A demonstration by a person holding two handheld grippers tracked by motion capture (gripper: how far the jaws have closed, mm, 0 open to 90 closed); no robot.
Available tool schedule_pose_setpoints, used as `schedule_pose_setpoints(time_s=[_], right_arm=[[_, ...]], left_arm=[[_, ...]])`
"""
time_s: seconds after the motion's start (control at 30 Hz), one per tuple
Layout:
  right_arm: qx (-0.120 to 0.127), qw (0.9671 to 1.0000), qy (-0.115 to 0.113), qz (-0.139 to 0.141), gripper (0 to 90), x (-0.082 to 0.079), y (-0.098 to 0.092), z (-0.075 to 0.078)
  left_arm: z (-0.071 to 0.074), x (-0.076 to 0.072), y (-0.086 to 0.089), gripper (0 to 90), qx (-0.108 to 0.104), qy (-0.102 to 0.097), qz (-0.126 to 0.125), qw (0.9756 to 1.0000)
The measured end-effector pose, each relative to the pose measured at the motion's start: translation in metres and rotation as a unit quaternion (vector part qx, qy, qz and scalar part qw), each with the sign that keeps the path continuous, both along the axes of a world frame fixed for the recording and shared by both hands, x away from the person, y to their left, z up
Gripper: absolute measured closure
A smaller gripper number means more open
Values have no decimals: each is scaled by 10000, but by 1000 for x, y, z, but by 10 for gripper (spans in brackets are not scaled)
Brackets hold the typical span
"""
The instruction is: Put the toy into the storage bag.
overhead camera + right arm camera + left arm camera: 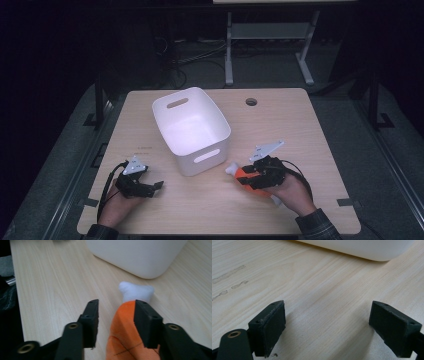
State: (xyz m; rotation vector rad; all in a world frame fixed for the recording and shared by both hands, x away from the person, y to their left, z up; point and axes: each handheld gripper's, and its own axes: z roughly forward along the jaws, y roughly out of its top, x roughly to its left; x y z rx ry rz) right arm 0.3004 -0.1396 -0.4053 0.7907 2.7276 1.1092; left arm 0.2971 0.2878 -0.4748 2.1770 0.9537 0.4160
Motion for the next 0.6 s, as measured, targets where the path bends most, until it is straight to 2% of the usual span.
schedule_pose_setpoints(time_s=[0.03,0.07,0.13,0.17,0.27,0.37,0.47,0.6], right_arm=[[-41,10000,18,-30,427,1,-1,1],[-41,10000,18,-30,427,1,-1,1],[-136,9999,-36,-83,345,2,-2,2],[-201,9997,-45,-123,261,4,-3,2],[-244,9996,-13,-103,252,6,-4,2],[-246,9997,32,-73,208,11,-5,2],[-360,9993,21,-37,139,16,-4,1],[-437,9990,35,29,116,20,-3,1]], left_arm=[[0,0,0,132,-1,2,1,10000],[0,0,0,132,-1,2,1,10000],[0,0,0,132,-7,-4,4,10000],[0,0,0,132,-6,-6,3,10000],[0,0,0,132,-24,-10,16,10000],[0,0,-1,132,-40,-13,27,10000],[0,0,-1,132,-43,-14,30,10000],[0,0,-1,132,-43,-12,29,10000]])
